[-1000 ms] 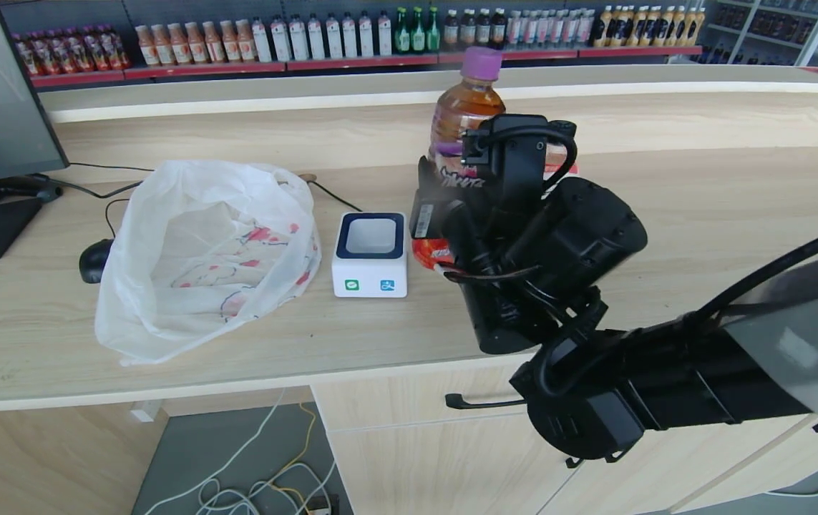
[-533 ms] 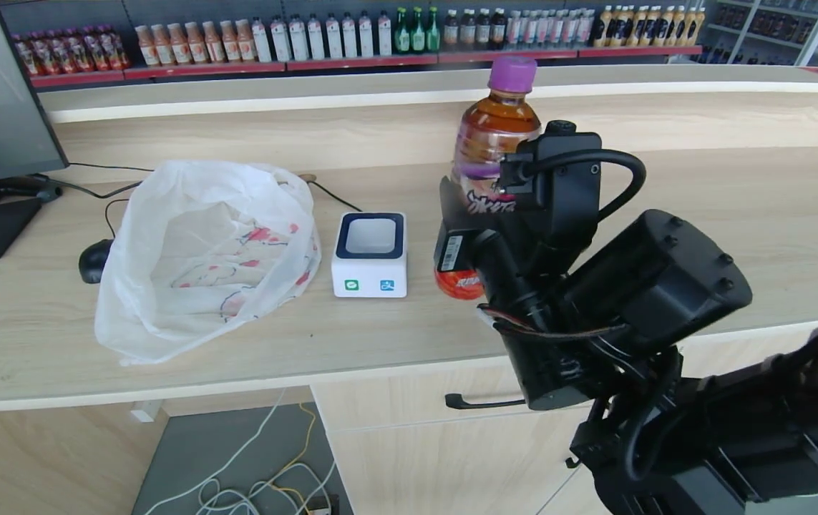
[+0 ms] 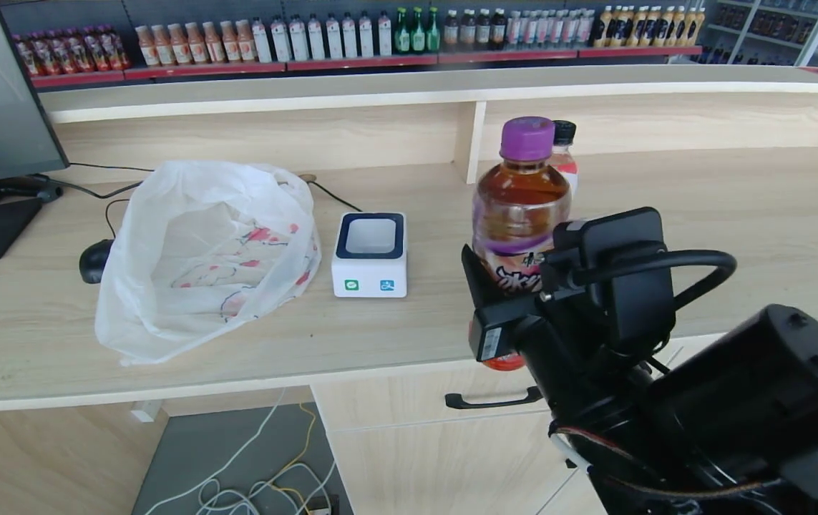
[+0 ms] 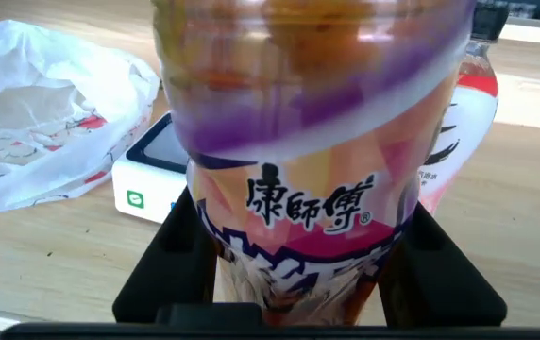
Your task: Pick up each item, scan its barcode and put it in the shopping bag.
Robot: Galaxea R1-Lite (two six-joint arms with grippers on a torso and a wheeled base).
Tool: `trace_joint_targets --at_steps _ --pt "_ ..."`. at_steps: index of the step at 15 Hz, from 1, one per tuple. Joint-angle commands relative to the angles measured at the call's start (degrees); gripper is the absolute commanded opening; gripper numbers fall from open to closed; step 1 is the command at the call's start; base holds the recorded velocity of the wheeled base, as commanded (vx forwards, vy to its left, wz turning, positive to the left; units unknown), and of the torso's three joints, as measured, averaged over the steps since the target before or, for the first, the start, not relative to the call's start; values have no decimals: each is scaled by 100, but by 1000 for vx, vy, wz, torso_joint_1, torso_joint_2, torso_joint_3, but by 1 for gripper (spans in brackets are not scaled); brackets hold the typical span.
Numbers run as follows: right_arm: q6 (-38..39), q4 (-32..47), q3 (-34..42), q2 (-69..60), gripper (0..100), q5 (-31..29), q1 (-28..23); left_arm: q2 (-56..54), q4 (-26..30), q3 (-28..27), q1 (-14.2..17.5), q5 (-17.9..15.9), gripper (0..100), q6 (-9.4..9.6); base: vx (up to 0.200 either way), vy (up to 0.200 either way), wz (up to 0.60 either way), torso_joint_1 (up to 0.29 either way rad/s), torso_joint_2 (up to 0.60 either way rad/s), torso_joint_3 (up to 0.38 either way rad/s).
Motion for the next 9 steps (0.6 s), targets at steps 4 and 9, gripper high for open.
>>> trace_joint_targets --at_steps 4,9 --pt "-162 -25 741 -391 0 -202 599 -2 0 0 0 0 100 -1 0 0 0 0 0 0" --pt "-241 -25 1242 -646 0 -255 810 6 0 0 9 0 100 -1 0 0 0 0 0 0"
